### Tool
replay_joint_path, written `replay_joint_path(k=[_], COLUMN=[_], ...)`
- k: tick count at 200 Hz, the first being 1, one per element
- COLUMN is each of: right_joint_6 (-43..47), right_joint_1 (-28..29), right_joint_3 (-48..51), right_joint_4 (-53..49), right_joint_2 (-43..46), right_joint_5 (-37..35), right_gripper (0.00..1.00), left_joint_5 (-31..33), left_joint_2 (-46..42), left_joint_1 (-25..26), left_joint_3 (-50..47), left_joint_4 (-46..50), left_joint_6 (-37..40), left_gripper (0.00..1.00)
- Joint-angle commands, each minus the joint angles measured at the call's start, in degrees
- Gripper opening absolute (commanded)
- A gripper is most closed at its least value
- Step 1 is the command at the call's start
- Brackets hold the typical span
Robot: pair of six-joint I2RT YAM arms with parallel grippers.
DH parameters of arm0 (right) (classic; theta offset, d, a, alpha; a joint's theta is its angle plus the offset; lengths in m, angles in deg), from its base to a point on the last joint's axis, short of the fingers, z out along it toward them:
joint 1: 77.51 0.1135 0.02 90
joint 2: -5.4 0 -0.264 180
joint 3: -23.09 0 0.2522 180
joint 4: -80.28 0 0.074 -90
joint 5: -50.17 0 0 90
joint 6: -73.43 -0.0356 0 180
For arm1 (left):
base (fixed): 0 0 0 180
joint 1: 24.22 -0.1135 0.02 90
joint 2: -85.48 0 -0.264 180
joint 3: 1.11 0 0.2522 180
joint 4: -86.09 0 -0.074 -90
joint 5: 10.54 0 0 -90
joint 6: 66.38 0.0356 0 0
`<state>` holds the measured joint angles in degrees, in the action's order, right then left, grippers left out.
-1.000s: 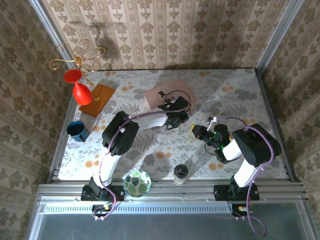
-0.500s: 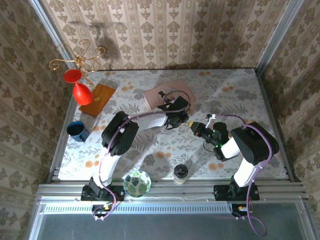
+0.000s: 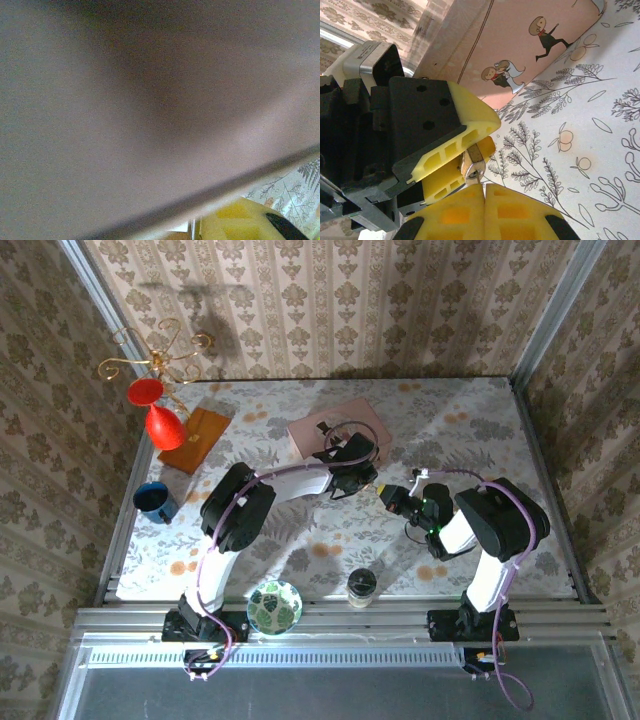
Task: Unlock the padlock with the key
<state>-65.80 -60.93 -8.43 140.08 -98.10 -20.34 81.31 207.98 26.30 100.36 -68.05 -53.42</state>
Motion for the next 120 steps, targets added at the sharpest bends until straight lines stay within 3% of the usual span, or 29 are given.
replay_joint_path(k=[1,120], right_joint_6=[0.7,0.7], right_joint_1=[0.5,1.7], right_joint_3=[-1.0,-2.5], right_joint_4=[1.9,1.9], right_joint_2=[-0.7,-1.6], right_joint_5=[-1.6,-2.0], right_gripper=[0.0,0.0], left_joint_5=[-2.2,-2.7], left_joint_2=[-3.2,-3.0], left_joint_1=[0.0,0.0], left_joint_3=[-0.4,-0.9], left_joint_4=[-4.7,-6.1], left_joint_6=[-2.3,-3.6], left_gripper=[0.01,0.01])
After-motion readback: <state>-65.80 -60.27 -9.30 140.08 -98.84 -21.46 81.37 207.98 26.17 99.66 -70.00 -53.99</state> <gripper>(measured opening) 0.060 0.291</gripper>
